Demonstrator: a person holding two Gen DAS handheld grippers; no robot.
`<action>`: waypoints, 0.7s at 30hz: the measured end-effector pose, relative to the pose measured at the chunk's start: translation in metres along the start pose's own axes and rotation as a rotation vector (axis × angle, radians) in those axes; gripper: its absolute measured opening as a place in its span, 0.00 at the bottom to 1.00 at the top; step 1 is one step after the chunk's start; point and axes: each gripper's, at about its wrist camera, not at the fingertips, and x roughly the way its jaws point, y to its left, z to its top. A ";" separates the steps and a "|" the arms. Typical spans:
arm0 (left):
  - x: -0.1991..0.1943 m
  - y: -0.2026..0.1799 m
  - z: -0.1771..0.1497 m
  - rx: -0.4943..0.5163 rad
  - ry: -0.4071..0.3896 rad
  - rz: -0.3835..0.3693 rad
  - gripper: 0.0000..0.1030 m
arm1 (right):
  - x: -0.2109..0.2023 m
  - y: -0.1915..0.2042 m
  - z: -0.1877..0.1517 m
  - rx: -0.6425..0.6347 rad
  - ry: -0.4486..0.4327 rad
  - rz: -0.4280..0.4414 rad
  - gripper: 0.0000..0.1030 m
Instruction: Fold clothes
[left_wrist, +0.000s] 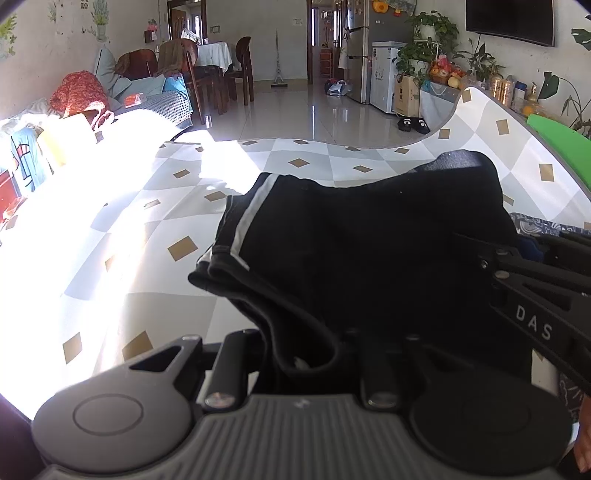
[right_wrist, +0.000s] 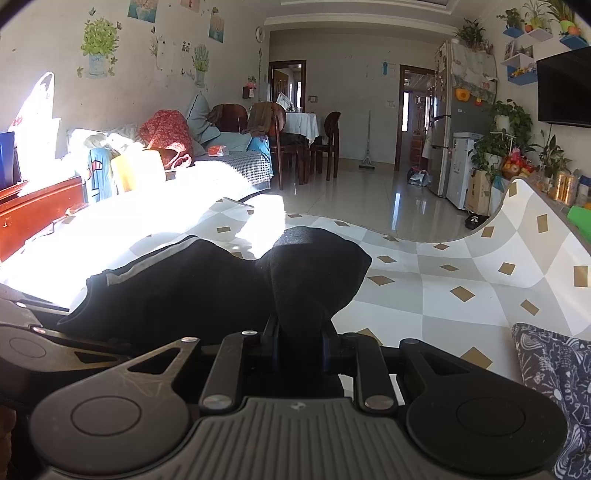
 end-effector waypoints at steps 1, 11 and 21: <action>-0.001 0.000 0.000 0.000 -0.002 -0.001 0.17 | -0.001 0.000 0.000 0.001 -0.001 -0.001 0.20; -0.011 0.006 -0.003 -0.001 -0.015 -0.009 0.17 | -0.011 0.008 -0.002 -0.019 -0.009 -0.016 0.20; -0.016 0.014 -0.003 -0.011 -0.028 -0.020 0.17 | -0.018 0.014 -0.001 -0.038 -0.014 -0.030 0.20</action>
